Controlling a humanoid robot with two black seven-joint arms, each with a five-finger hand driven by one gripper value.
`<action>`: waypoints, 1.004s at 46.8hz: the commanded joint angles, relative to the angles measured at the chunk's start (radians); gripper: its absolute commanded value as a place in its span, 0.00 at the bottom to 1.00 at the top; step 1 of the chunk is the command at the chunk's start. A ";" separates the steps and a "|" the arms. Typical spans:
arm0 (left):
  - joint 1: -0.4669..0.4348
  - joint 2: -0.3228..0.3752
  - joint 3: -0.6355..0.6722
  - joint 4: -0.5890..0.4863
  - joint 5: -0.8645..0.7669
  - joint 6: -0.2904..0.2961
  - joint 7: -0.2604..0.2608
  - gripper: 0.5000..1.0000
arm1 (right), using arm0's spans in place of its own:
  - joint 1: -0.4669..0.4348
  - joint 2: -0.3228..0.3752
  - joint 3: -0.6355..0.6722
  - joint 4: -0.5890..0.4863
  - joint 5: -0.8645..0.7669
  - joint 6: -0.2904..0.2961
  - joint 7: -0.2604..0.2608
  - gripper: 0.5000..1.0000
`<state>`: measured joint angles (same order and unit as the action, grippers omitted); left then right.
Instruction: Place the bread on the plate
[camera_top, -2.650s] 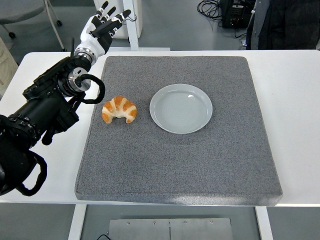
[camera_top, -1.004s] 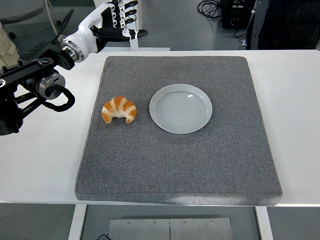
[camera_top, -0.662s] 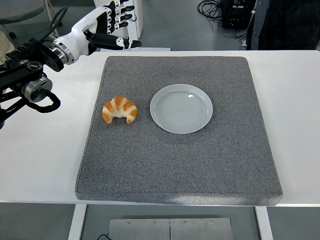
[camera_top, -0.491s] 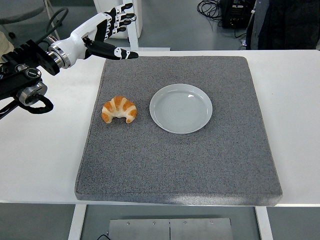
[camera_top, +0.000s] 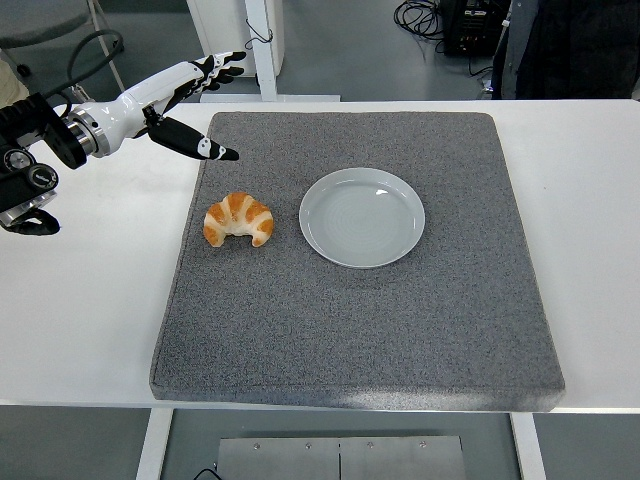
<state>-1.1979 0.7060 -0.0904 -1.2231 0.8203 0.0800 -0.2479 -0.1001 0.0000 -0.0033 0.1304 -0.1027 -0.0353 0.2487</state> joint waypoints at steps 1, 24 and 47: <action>0.000 0.006 0.000 -0.001 0.077 0.001 -0.005 0.98 | -0.001 0.000 -0.001 0.000 0.000 0.000 0.000 1.00; 0.015 0.024 0.028 -0.035 0.350 0.001 -0.004 0.95 | -0.001 0.000 -0.001 0.000 0.000 0.000 0.000 1.00; 0.052 0.013 0.107 -0.004 0.373 0.009 -0.007 0.97 | -0.001 0.000 0.000 0.000 0.000 0.000 0.000 1.00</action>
<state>-1.1493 0.7207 0.0069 -1.2421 1.1912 0.0881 -0.2535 -0.1013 0.0000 -0.0031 0.1304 -0.1028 -0.0353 0.2484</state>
